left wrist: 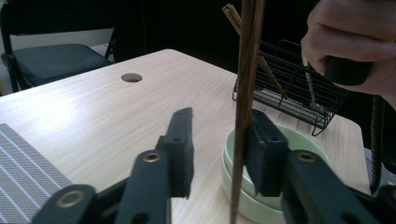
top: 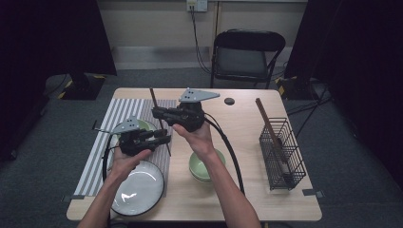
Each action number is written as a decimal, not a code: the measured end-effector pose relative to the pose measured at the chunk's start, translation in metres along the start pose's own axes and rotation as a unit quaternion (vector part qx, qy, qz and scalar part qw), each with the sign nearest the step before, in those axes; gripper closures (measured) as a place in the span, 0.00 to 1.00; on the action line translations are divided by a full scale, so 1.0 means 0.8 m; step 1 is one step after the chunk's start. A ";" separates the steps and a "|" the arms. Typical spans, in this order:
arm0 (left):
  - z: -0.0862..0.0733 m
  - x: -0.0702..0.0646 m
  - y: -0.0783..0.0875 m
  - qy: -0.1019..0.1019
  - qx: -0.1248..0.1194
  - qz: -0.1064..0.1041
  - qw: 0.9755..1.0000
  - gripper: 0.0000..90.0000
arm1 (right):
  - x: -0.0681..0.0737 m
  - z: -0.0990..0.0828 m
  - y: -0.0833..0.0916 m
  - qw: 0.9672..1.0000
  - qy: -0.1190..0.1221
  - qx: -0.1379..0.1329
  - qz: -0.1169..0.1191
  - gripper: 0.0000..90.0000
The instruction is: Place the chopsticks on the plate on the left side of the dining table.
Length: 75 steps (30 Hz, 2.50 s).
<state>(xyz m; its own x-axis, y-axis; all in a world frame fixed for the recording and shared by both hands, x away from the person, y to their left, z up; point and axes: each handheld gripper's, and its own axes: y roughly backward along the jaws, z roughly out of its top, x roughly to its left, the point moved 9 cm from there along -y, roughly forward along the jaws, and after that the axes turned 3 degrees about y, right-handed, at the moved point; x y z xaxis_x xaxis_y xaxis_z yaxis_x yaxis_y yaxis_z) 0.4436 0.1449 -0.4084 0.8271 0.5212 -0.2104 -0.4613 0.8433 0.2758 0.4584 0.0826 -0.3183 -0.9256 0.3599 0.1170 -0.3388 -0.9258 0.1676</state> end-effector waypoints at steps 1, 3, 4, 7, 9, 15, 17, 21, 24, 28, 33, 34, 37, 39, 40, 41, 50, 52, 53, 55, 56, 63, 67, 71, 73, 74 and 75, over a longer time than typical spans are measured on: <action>0.000 0.001 0.001 0.002 0.002 0.002 1.000 0.77 | -0.001 0.001 0.002 1.000 -0.001 -0.001 0.000 0.94; 0.001 0.001 0.002 0.003 0.000 0.000 1.000 0.81 | -0.003 0.001 0.004 1.000 -0.001 0.000 -0.002 0.94; 0.001 0.000 0.002 0.000 0.000 -0.003 1.000 0.82 | -0.003 0.000 0.005 1.000 -0.002 0.000 -0.002 0.94; 0.003 -0.003 0.002 -0.002 -0.007 -0.009 1.000 0.87 | -0.005 -0.003 0.004 1.000 -0.002 0.004 -0.001 0.94; 0.005 -0.010 0.002 -0.004 -0.008 -0.021 1.000 0.92 | -0.004 -0.006 0.002 1.000 -0.001 0.007 -0.001 0.94; 0.005 -0.009 0.003 -0.003 -0.009 -0.023 1.000 0.94 | -0.004 -0.005 -0.001 1.000 -0.003 0.008 0.003 0.94; 0.005 -0.008 0.004 -0.004 -0.010 -0.023 1.000 0.94 | -0.003 -0.004 -0.001 1.000 -0.002 0.008 0.004 0.94; 0.004 -0.011 0.004 -0.003 -0.004 -0.027 1.000 0.95 | -0.003 -0.005 -0.002 1.000 0.001 0.009 0.007 0.84; 0.007 -0.013 0.005 -0.001 -0.007 -0.029 1.000 0.95 | -0.005 -0.007 0.000 1.000 0.001 0.013 0.001 0.75; 0.009 -0.009 0.012 0.002 -0.013 -0.027 1.000 0.95 | -0.006 -0.011 0.006 1.000 -0.005 0.013 0.004 0.62; 0.012 -0.003 0.021 -0.002 -0.014 -0.026 1.000 0.95 | -0.009 -0.022 0.021 1.000 -0.003 0.021 0.003 0.51; 0.014 -0.001 0.023 0.000 -0.017 -0.026 1.000 0.95 | -0.010 -0.025 0.024 1.000 -0.003 0.023 0.002 0.50; 0.018 0.001 0.028 0.002 -0.021 -0.023 0.999 0.94 | -0.017 -0.036 0.030 0.999 -0.008 0.028 -0.014 0.48; 0.020 0.003 0.031 0.004 -0.025 -0.022 0.999 0.95 | -0.020 -0.048 0.032 0.999 -0.011 0.032 -0.017 0.49; 0.020 0.004 0.032 0.001 -0.025 -0.020 0.999 0.94 | -0.020 -0.052 0.032 0.999 -0.012 0.033 -0.017 0.50; 0.020 0.004 0.033 0.002 -0.026 -0.020 0.999 0.94 | -0.020 -0.058 0.032 0.999 -0.014 0.035 -0.016 0.52; 0.026 0.001 0.036 -0.002 -0.026 -0.019 0.999 0.95 | -0.005 -0.109 0.021 0.997 -0.022 0.074 0.002 0.60; 0.026 -0.003 0.035 -0.001 -0.026 -0.021 0.999 0.94 | 0.001 -0.114 0.014 0.996 -0.016 0.082 0.007 0.63; 0.026 -0.004 0.034 -0.001 -0.027 -0.023 0.999 0.95 | 0.004 -0.115 0.011 0.996 -0.012 0.083 0.012 0.64; 0.026 -0.004 0.033 -0.001 -0.024 -0.024 0.999 0.94 | 0.010 -0.117 0.004 0.996 -0.009 0.085 0.021 0.68; 0.025 -0.006 0.032 0.001 -0.024 -0.027 0.999 0.95 | 0.012 -0.118 0.001 0.996 -0.007 0.086 0.024 0.68; 0.027 -0.012 0.027 -0.005 -0.029 -0.029 0.999 0.95 | 0.018 -0.126 -0.020 0.996 -0.017 0.081 0.038 0.83; 0.026 -0.012 0.027 -0.003 -0.027 -0.035 0.999 0.95 | 0.016 -0.124 -0.024 0.996 -0.019 0.073 0.040 0.90; 0.026 -0.010 0.028 0.001 -0.028 -0.034 0.999 0.95 | 0.017 -0.125 -0.026 0.996 -0.016 0.072 0.044 0.94; 0.026 -0.010 0.028 0.002 -0.028 -0.035 0.999 0.95 | 0.018 -0.125 -0.027 0.996 -0.016 0.071 0.044 0.95; 0.027 -0.010 0.028 0.003 -0.027 -0.034 0.999 0.95 | 0.018 -0.124 -0.027 0.996 -0.015 0.069 0.045 0.96; 0.026 -0.010 0.028 0.002 -0.026 -0.034 0.999 0.95 | 0.018 -0.124 -0.027 0.996 -0.013 0.070 0.045 0.96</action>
<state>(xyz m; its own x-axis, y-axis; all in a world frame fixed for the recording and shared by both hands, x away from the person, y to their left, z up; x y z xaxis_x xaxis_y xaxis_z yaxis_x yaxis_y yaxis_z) 0.4336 0.1566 -0.3808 0.8555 0.4632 -0.2312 -0.4207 0.8823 0.2110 0.4354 0.0965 -0.4174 -0.9460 0.2800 0.1634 -0.2253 -0.9302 0.2899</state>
